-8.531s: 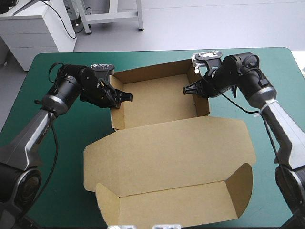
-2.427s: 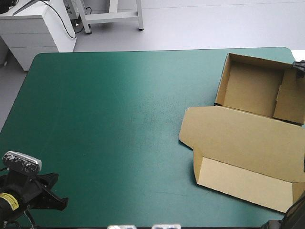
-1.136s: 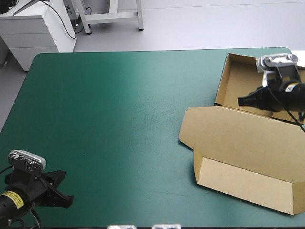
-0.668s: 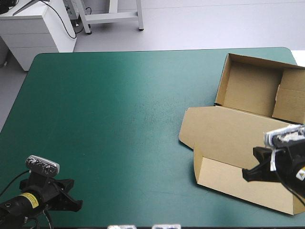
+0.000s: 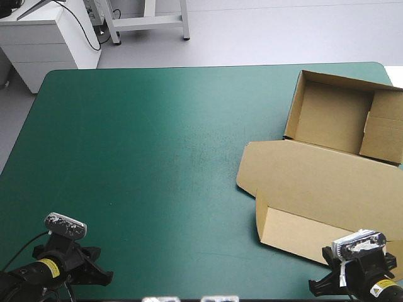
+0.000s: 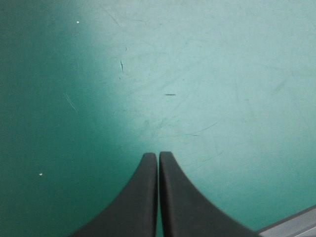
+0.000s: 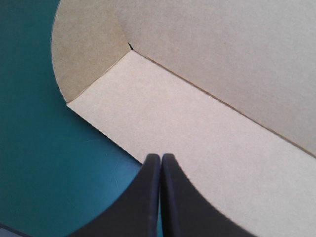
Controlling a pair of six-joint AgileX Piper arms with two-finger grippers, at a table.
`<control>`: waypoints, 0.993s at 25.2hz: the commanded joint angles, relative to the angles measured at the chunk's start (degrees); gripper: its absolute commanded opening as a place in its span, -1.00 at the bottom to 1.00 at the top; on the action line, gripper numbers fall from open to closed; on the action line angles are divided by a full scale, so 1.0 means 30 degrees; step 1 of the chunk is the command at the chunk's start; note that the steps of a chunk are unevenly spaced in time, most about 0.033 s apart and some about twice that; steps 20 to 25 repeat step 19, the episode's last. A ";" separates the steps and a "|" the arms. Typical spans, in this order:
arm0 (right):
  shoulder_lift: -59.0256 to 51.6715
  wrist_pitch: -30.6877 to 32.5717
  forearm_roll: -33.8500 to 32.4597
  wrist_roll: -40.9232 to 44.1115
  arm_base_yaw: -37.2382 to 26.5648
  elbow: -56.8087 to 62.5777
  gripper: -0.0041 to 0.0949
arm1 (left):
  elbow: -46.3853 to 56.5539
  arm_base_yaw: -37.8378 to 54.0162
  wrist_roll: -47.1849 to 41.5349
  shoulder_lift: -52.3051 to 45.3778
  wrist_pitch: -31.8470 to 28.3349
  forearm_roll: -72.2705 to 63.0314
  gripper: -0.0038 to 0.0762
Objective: Fold the box
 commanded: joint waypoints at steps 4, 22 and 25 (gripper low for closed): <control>0.0225 -0.1081 0.0396 -0.0183 0.0024 -0.0131 -0.95 | -0.0424 -0.0071 -0.0076 0.0159 -0.0888 -0.0178 -0.92; 0.0225 -0.1081 0.0241 -0.0135 0.0024 0.0182 -0.95 | -0.0424 -0.0071 -0.0111 0.0159 -0.0841 -0.0178 -0.92; 0.0225 -0.1081 0.0241 -0.0135 0.0024 0.0182 -0.95 | -0.0424 -0.0071 -0.0111 0.0159 -0.0841 -0.0178 -0.92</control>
